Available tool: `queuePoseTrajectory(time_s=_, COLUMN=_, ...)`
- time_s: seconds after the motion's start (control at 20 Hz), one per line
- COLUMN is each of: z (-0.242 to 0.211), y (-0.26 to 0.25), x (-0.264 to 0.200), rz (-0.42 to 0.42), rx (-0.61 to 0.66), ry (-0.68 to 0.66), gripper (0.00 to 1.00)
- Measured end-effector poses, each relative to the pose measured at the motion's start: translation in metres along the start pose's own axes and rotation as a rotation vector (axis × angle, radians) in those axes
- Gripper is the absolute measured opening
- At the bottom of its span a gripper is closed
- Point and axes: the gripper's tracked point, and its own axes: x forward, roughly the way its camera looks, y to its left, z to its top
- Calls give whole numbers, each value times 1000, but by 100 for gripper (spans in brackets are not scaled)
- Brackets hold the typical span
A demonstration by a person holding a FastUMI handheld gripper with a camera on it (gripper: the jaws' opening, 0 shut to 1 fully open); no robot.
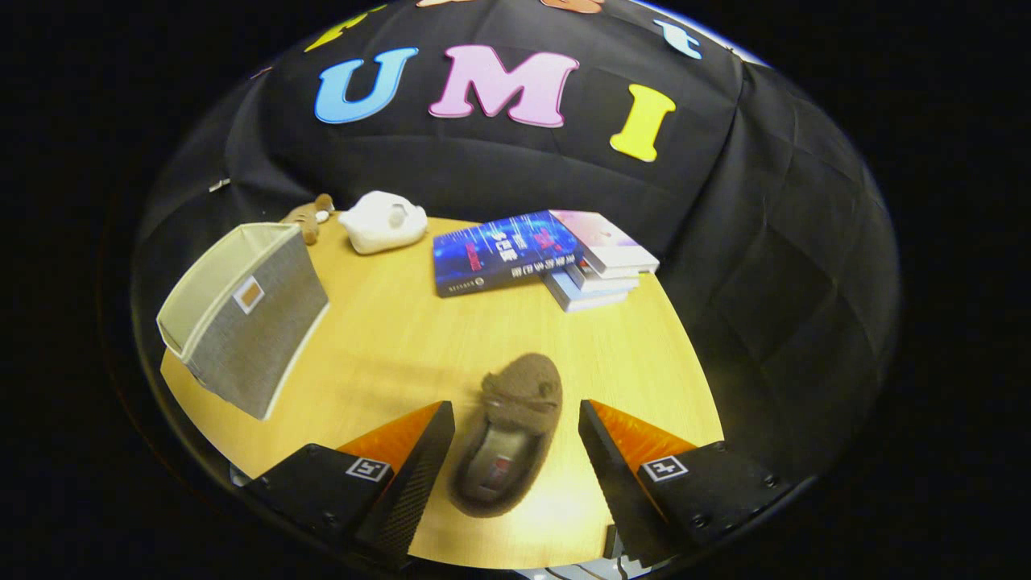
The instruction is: Open the storage box then place both shoes into the box .Put the left shoe in first, then the right shoe, with the right side of both shoes facing outward in a uniform manner.
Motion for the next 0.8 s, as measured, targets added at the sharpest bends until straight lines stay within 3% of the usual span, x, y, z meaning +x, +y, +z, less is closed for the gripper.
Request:
queuePoseTrajectory(time_s=0.4, z=-53, y=-23, x=54, rz=-40, rx=-47, ry=122, gripper=94)
queuePoseTrajectory(time_s=0.6, z=-55, y=-27, x=86, rz=-37, rx=-4, ry=150, gripper=89)
queuePoseTrajectory(time_s=0.8, z=-51, y=-28, x=101, rz=-36, rx=29, ry=158, gripper=67)
